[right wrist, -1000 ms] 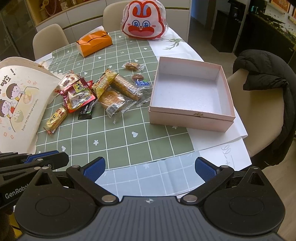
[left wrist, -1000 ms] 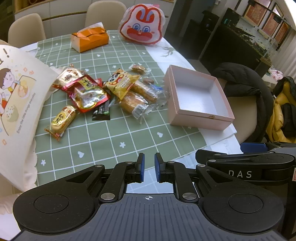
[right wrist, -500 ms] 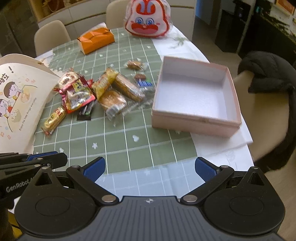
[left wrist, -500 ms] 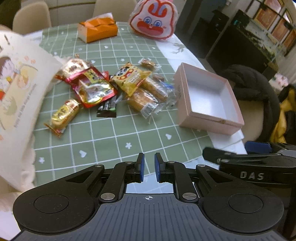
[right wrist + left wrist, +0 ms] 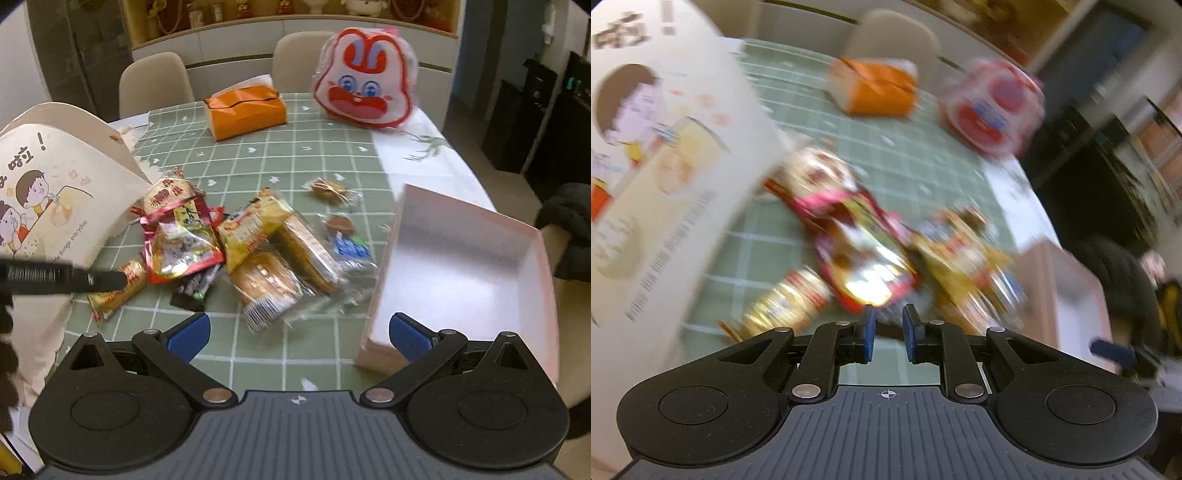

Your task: Organize snacks

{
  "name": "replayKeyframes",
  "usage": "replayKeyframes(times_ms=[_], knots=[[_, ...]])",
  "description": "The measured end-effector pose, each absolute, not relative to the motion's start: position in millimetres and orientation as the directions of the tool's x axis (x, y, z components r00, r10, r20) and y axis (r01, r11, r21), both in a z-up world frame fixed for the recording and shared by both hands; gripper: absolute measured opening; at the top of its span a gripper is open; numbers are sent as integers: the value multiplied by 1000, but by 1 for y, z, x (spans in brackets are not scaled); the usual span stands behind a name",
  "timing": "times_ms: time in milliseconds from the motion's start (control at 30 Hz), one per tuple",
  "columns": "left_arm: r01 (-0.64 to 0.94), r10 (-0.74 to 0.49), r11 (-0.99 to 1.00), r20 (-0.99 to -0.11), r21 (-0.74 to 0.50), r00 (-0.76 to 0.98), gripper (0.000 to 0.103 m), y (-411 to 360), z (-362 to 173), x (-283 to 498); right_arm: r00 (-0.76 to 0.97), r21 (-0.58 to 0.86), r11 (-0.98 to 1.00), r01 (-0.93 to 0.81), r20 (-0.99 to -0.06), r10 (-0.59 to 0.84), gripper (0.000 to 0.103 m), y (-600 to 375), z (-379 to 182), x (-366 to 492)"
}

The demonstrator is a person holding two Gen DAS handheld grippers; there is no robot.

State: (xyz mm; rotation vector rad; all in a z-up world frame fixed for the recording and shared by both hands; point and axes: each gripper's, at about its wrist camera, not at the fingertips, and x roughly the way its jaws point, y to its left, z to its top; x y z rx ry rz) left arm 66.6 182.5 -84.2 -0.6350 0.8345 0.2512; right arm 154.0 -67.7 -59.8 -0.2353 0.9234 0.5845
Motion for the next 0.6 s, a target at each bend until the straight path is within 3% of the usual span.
replayKeyframes(times_ms=[233, 333, 433, 600], knots=[[-483, -45, 767, -786, -423, 616, 19, 194, -107, 43, 444, 39, 780, -625, -804, 396, 102, -21, -68, 238], [-467, -56, 789, -803, -400, 593, 19, 190, -118, 27, 382, 65, 750, -659, -830, 407, 81, 4, -81, 298], [-487, -39, 784, -815, -384, 579, 19, 195, -125, 10, 411, -89, 699, -710, -858, 308, 66, 32, -101, 335], [-545, -18, 736, -816, -402, 578, 19, 209, -130, -8, 373, -163, 626, -762, -901, 221, 66, 56, -137, 364]])
